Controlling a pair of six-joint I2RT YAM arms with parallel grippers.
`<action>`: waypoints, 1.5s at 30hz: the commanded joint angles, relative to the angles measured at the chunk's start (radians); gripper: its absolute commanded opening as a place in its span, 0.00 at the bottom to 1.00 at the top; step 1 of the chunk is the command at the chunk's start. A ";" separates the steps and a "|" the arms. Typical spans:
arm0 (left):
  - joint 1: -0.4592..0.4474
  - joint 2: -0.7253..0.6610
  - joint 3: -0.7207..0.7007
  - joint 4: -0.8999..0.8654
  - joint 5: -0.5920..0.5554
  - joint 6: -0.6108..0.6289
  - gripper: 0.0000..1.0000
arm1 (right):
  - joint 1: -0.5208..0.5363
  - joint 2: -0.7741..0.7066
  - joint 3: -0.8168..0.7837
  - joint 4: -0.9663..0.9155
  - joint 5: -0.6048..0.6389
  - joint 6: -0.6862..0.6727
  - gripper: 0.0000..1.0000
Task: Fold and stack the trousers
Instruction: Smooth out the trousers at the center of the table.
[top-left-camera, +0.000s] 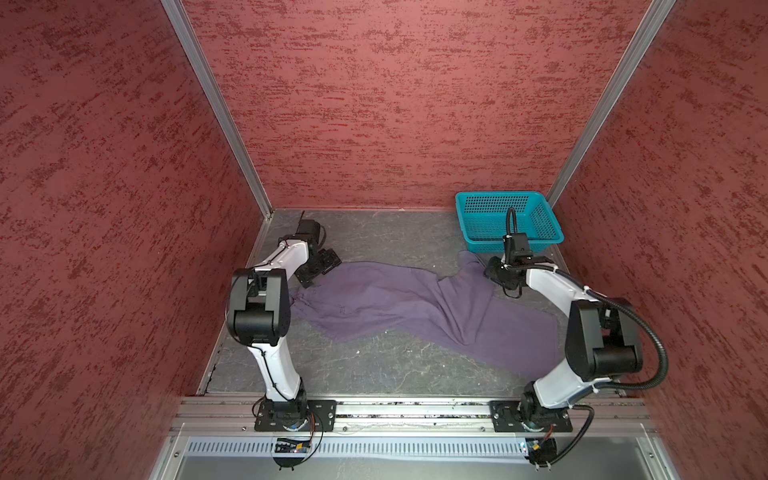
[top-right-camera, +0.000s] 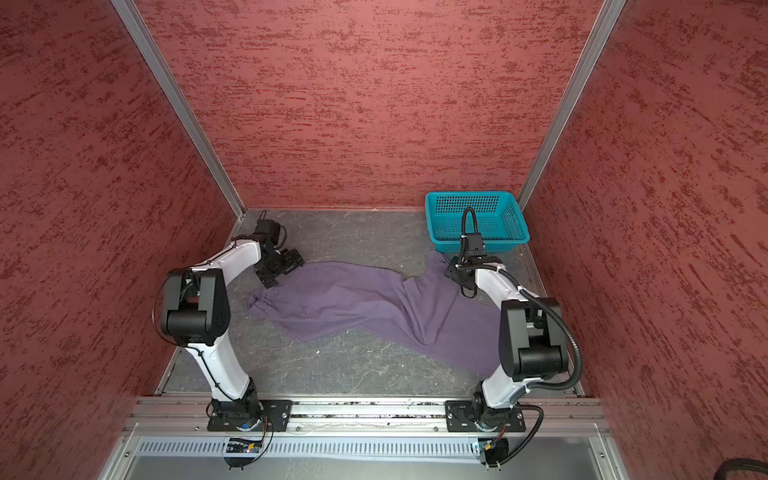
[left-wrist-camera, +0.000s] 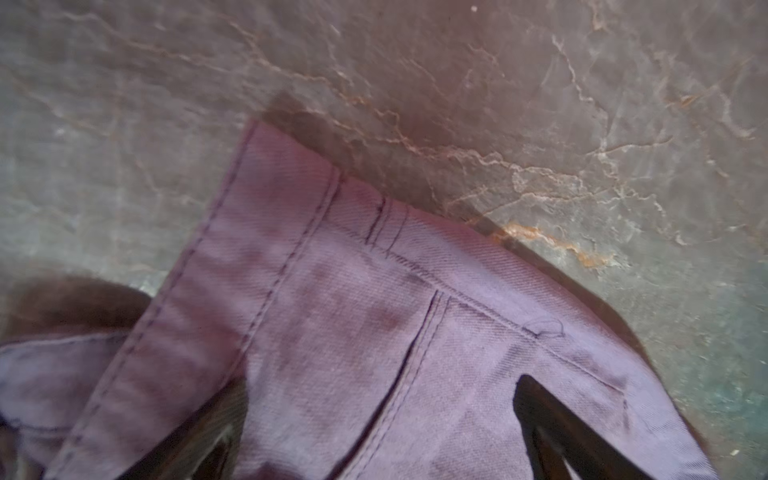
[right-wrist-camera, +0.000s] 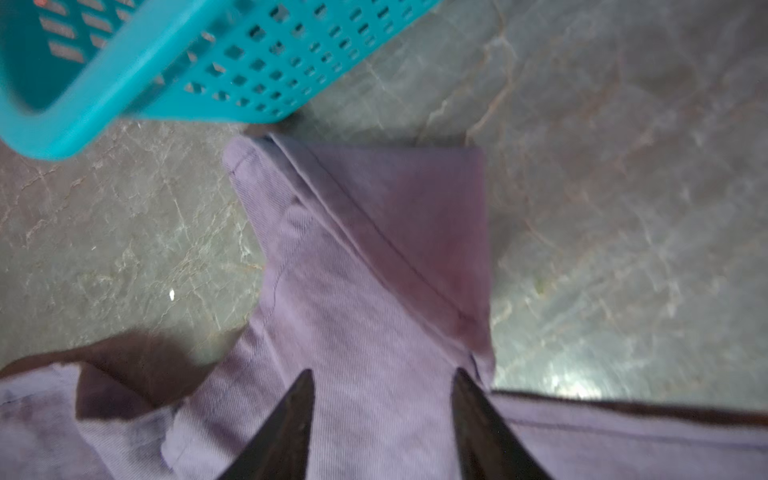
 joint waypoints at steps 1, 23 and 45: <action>-0.022 0.046 0.072 -0.059 -0.070 0.059 1.00 | -0.013 0.052 0.046 0.040 0.047 -0.036 0.59; -0.014 0.091 0.062 -0.059 -0.125 0.062 0.04 | -0.097 -0.055 -0.113 0.082 0.009 -0.006 0.00; 0.147 -0.357 -0.278 0.000 -0.119 0.011 0.75 | 0.052 -0.081 -0.006 -0.075 0.049 -0.152 0.52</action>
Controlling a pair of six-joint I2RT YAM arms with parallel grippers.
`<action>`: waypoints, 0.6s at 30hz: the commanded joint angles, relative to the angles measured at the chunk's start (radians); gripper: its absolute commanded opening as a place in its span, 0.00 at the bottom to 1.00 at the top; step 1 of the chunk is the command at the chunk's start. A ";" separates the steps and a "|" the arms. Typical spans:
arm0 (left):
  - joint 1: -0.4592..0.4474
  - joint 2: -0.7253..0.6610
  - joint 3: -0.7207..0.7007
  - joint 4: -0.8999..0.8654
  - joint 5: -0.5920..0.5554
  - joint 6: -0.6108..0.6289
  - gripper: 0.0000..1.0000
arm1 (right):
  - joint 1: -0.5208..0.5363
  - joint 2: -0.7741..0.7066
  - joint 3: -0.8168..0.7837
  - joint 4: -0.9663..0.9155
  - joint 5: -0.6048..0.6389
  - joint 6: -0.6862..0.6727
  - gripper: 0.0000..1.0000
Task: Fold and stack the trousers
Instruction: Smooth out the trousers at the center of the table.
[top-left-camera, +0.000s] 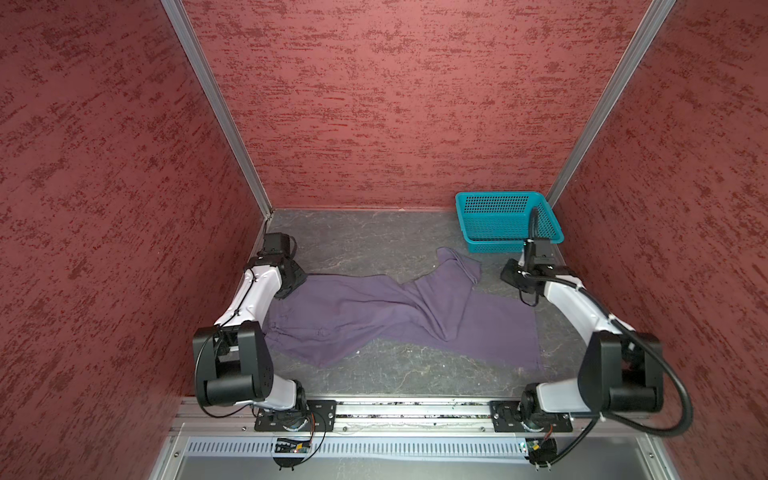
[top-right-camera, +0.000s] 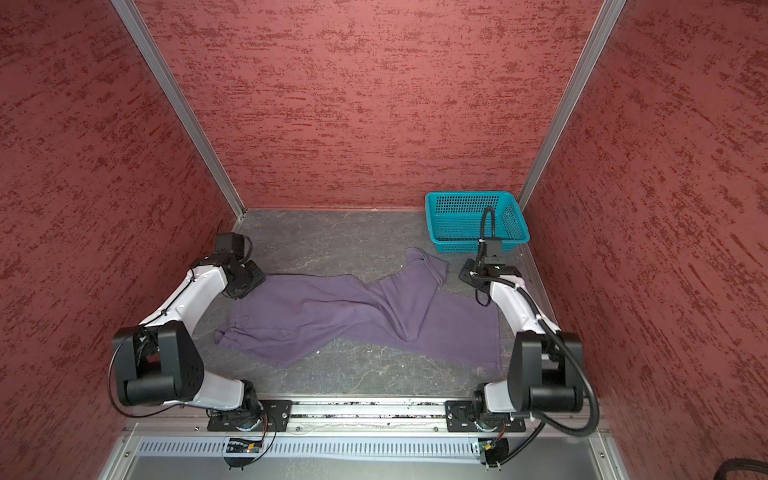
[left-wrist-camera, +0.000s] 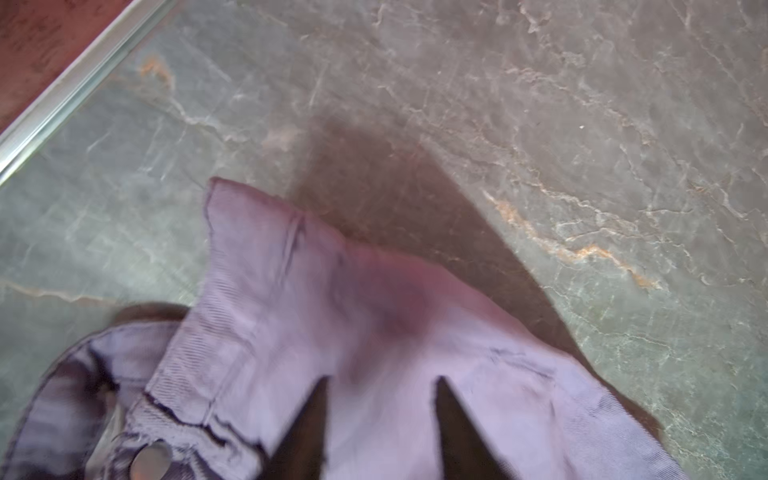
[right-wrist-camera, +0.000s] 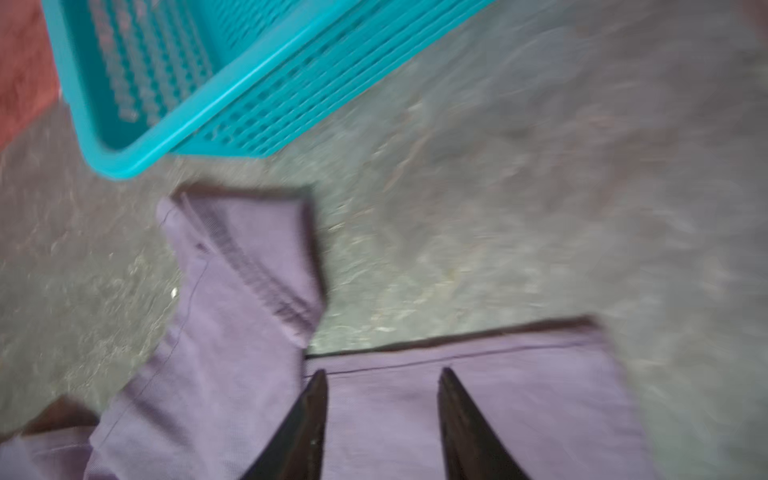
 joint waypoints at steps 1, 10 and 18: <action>-0.011 0.074 0.020 0.000 0.023 0.004 0.80 | 0.082 0.104 0.070 -0.019 0.034 -0.061 0.54; -0.023 0.221 0.052 0.009 0.009 0.022 0.99 | 0.172 0.399 0.252 -0.001 0.069 -0.097 0.65; -0.023 0.329 0.058 0.038 0.021 0.031 0.93 | 0.150 0.457 0.276 0.044 0.113 -0.027 0.04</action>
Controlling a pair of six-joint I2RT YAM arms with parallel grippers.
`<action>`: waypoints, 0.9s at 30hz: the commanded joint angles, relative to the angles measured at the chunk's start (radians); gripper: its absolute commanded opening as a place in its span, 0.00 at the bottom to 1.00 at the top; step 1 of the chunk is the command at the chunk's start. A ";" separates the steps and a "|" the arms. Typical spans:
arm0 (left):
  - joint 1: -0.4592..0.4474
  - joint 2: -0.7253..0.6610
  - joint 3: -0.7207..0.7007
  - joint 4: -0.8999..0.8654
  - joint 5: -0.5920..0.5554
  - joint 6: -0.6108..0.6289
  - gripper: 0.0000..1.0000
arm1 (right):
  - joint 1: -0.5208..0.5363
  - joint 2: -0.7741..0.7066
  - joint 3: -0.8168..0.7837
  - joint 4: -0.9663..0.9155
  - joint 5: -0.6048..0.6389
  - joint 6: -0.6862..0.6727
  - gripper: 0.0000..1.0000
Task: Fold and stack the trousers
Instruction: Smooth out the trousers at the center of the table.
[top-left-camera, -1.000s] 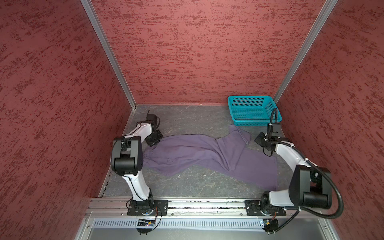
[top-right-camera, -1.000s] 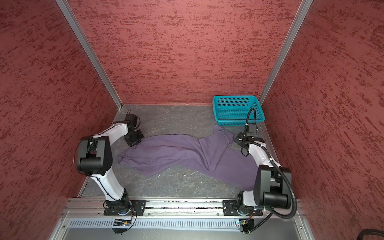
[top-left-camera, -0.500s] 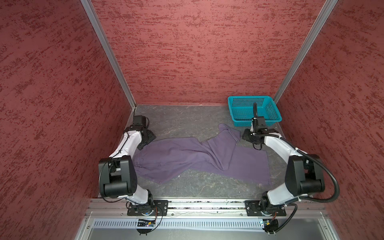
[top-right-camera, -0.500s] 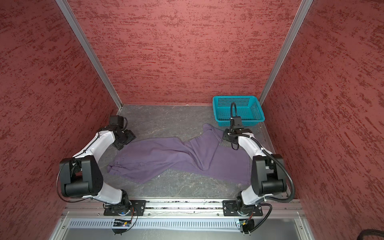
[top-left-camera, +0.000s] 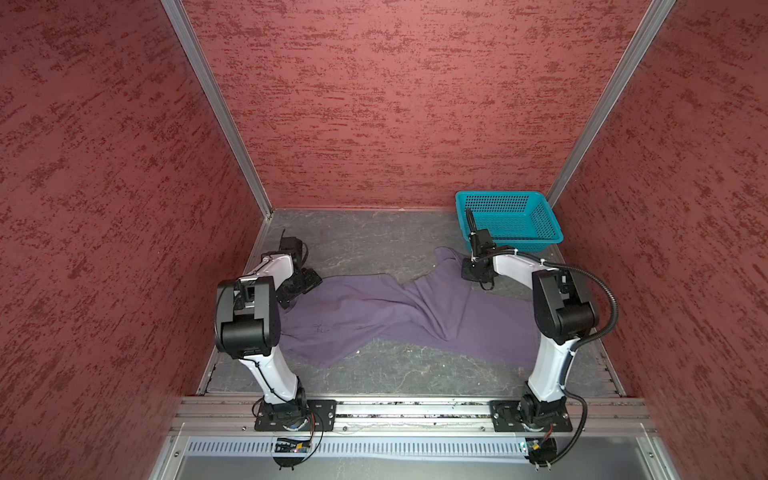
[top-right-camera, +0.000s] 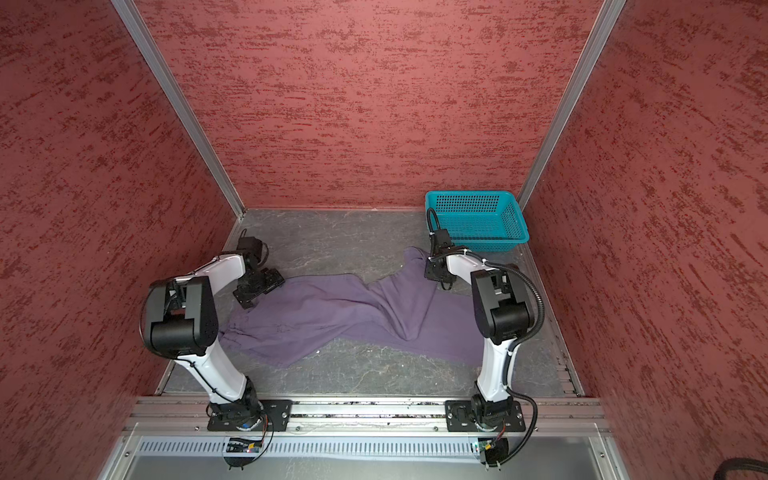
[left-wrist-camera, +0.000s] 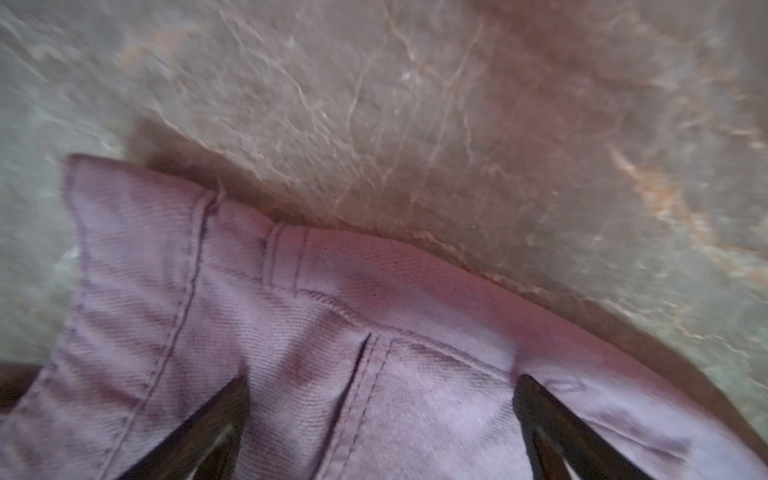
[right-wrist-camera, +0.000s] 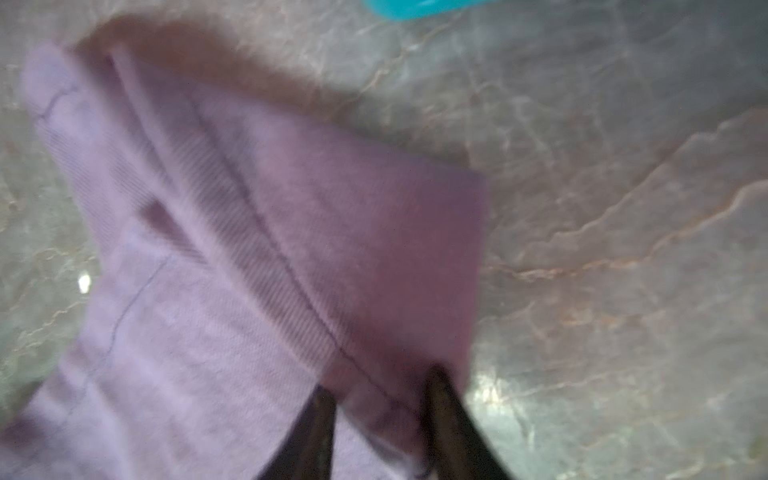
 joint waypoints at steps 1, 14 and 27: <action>-0.003 0.036 0.011 0.027 0.010 0.011 0.81 | -0.016 -0.005 0.005 0.047 0.039 0.040 0.00; 0.006 -0.038 -0.059 0.075 0.051 -0.024 0.00 | -0.208 -0.626 -0.257 -0.039 0.000 0.143 0.00; 0.071 -0.470 -0.142 0.000 -0.011 -0.043 0.00 | -0.478 -1.042 -0.226 -0.140 0.098 0.185 0.00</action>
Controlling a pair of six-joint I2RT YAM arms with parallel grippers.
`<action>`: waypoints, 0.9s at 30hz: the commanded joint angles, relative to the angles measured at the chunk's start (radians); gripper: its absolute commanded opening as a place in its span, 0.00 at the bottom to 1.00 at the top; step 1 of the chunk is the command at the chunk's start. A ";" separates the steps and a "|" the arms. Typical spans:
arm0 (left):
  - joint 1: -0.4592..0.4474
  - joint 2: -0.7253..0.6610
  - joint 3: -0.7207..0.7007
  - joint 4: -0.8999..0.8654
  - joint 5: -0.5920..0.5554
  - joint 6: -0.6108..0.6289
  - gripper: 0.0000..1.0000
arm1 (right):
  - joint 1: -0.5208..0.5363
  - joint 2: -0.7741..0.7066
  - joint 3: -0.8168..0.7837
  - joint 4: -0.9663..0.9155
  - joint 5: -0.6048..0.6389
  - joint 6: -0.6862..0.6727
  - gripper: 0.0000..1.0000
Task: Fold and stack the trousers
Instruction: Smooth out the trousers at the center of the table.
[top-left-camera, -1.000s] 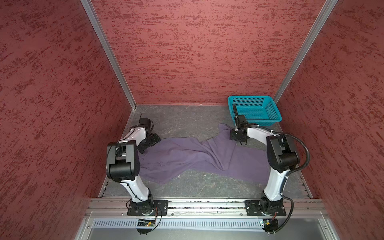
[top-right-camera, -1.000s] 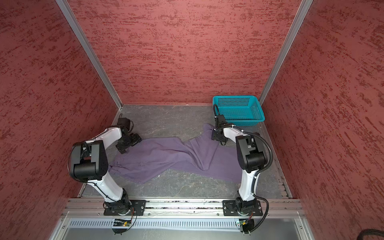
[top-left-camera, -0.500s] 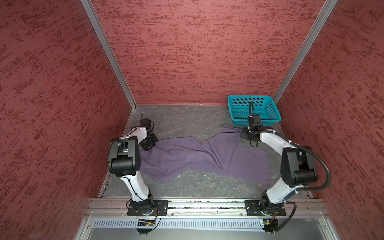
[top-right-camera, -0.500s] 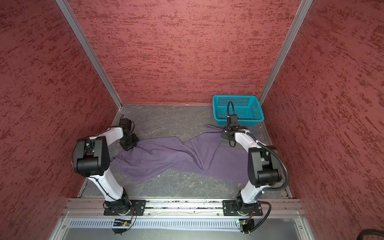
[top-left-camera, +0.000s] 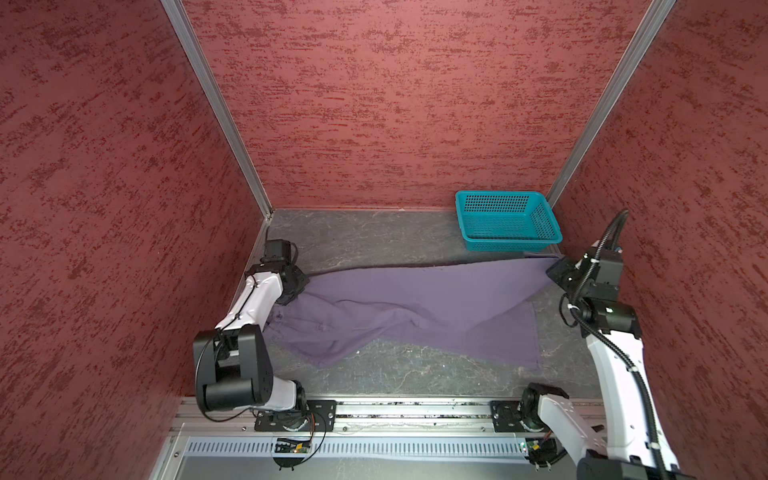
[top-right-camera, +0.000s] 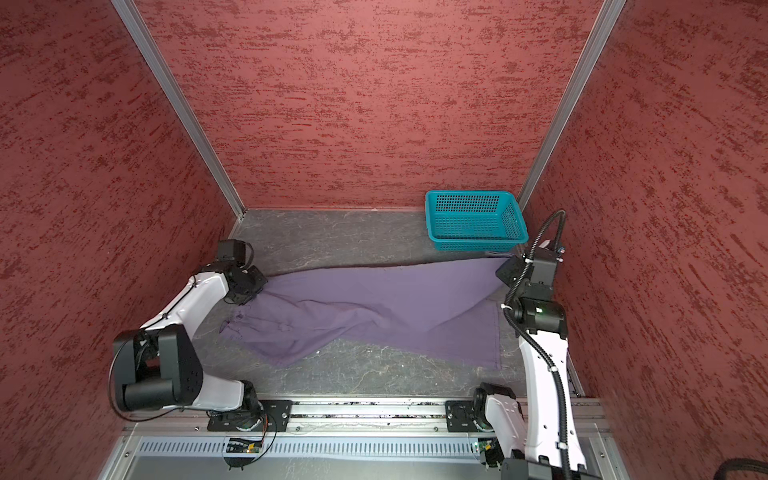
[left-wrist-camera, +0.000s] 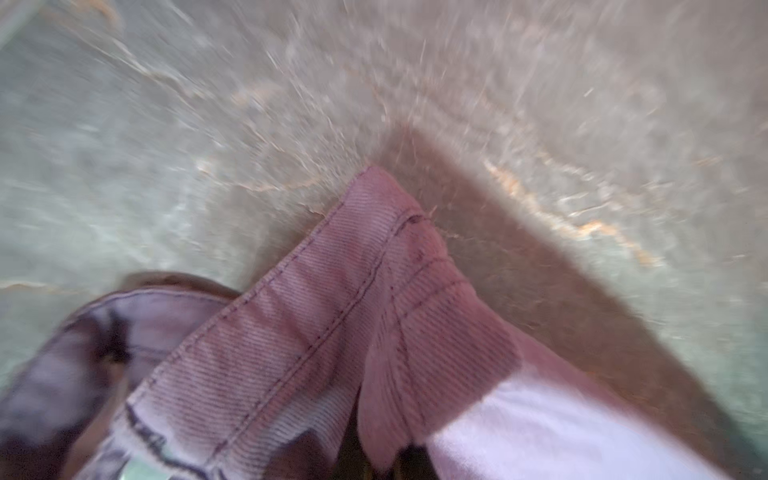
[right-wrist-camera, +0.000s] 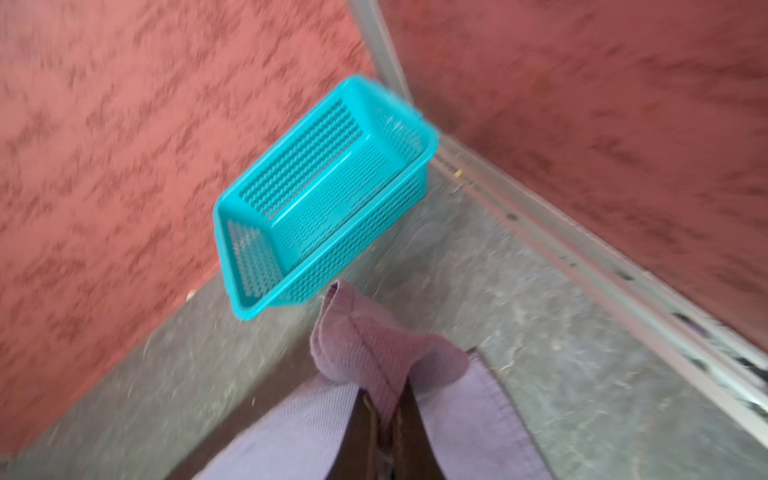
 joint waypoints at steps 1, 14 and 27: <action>0.036 -0.063 0.014 -0.023 -0.043 -0.015 0.00 | -0.053 0.025 0.044 0.025 0.016 0.028 0.00; 0.048 0.187 0.303 0.072 -0.008 0.001 0.00 | -0.079 0.423 0.072 0.357 -0.206 0.156 0.00; -0.055 0.763 0.841 -0.014 -0.086 0.058 0.53 | -0.075 0.779 0.211 0.421 -0.277 0.126 0.41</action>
